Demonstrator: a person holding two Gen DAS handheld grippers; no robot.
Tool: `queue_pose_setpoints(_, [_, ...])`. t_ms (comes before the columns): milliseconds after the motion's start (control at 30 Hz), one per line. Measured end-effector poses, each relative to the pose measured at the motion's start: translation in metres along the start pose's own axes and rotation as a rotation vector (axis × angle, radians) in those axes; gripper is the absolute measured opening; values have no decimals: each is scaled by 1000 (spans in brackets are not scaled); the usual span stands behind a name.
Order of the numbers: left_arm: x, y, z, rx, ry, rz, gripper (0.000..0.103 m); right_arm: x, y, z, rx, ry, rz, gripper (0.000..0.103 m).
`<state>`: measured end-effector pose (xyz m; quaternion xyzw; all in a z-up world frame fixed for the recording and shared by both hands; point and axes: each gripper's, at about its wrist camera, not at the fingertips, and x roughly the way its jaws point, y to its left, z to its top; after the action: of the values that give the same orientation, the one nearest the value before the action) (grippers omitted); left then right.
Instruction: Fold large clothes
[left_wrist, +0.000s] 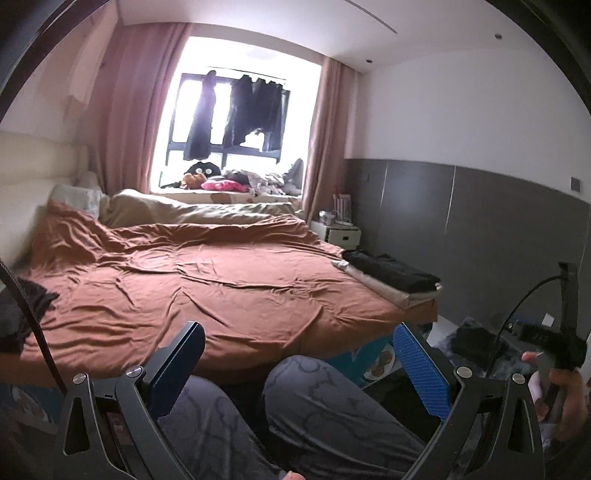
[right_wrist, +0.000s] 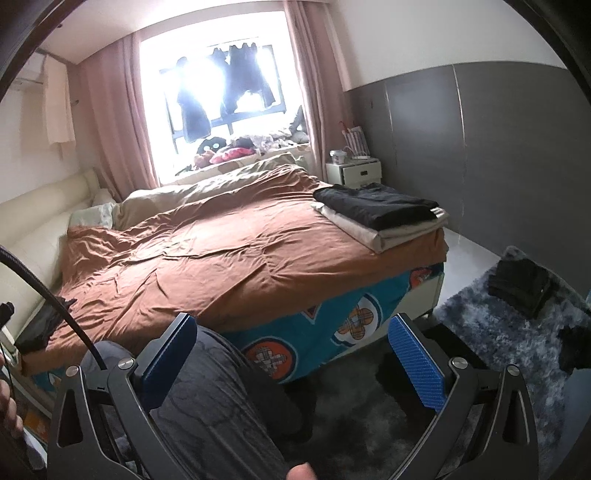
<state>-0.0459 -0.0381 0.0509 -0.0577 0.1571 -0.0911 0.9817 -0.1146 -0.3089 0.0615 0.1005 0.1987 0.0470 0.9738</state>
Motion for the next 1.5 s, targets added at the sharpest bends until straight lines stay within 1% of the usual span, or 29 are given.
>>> queue_pose_setpoints(100, [-8, 1, -2, 19, -13, 52, 102, 2, 4, -5, 2, -3, 12, 103])
queue_pose_setpoints(233, [-15, 5, -3, 5, -32, 65, 102, 1, 8, -13, -6, 0, 11, 103])
queue_pose_setpoints(367, [-18, 7, -3, 2, -45, 85, 102, 0, 12, -13, -13, -7, 10, 103])
queue_pose_setpoints(767, [-18, 8, -10, -1, -42, 82, 103, 9, 13, -18, -3, -2, 3, 103])
queue_pose_setpoints(933, [-18, 9, -10, 2, -37, 71, 103, 8, 17, -18, 6, 0, 0, 103])
queue_pose_setpoints(1500, [-24, 12, -12, -11, -48, 76, 103, 9, 13, -17, 15, 16, 0, 103])
